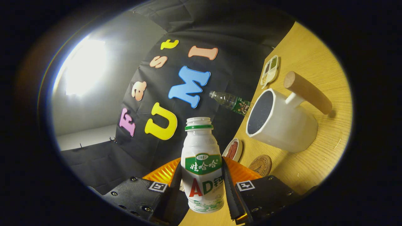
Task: Take the bottle from table, then pour the juice into the cup, finally place the bottle on the coaster
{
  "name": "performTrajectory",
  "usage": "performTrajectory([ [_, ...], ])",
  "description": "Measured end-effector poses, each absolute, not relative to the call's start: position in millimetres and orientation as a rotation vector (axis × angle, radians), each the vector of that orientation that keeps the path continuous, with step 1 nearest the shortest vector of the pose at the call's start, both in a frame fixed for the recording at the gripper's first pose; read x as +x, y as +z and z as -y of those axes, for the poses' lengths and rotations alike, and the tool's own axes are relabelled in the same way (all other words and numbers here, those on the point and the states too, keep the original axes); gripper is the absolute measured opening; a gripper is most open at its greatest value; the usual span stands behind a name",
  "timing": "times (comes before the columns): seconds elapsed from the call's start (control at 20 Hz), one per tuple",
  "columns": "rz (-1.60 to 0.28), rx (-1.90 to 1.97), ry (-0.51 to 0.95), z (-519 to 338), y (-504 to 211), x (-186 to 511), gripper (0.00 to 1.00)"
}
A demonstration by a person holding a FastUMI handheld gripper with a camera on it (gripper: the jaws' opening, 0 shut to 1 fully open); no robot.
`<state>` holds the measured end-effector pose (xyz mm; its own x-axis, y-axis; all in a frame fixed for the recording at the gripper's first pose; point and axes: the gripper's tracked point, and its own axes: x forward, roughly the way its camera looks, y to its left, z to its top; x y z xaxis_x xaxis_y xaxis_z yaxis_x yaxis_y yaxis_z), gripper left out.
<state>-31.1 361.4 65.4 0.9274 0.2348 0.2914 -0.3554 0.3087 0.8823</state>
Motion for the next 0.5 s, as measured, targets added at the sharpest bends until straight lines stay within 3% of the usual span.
performTrajectory([
  [0.5,0.113,1.373,0.384,-357.0,55.5,-32.5,0.65],
])
